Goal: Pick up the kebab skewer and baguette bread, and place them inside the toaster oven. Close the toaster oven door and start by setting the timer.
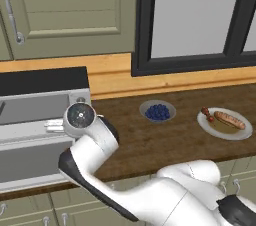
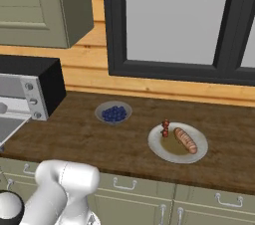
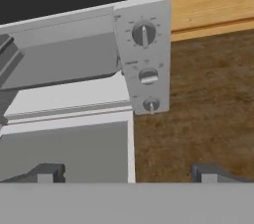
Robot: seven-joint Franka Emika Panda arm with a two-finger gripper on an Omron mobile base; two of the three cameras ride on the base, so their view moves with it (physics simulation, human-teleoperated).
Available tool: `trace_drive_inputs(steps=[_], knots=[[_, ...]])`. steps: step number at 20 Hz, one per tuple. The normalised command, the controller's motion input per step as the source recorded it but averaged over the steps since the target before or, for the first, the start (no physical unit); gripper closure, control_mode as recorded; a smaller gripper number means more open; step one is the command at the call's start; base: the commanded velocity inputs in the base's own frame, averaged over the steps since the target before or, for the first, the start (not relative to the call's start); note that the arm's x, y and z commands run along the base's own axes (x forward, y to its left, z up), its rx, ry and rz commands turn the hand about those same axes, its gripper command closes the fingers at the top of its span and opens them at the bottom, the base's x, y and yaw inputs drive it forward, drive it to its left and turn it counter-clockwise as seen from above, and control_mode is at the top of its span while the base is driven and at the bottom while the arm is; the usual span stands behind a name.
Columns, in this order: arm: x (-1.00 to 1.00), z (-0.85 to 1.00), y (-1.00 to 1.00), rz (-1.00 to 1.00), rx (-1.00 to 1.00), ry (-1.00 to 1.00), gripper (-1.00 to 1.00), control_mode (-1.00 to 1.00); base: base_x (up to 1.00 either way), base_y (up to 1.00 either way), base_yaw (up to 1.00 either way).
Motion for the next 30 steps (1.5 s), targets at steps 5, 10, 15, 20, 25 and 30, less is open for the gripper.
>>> trace_drive_inputs(steps=[5,10,15,20,25,30], knots=[[0.19,0.00,0.57,0.00,0.00,-0.13,-1.00,-1.00,0.00,0.00,0.00],[0.33,0.00,0.39,0.02,0.00,-0.15,-1.00,-1.00,0.00,0.00,0.00],[0.42,0.00,0.29,0.02,0.00,-0.03,-1.00,-1.00,0.00,0.00,0.00],[0.48,0.00,0.24,0.00,0.00,0.00,-1.00,-1.00,0.00,0.00,0.00],[0.49,-0.06,0.33,0.00,0.00,0.00,-1.00,-1.00,0.00,0.00,0.00],[0.45,-0.21,0.38,0.00,-0.02,0.00,-1.00,-1.00,0.00,0.00,0.00]])
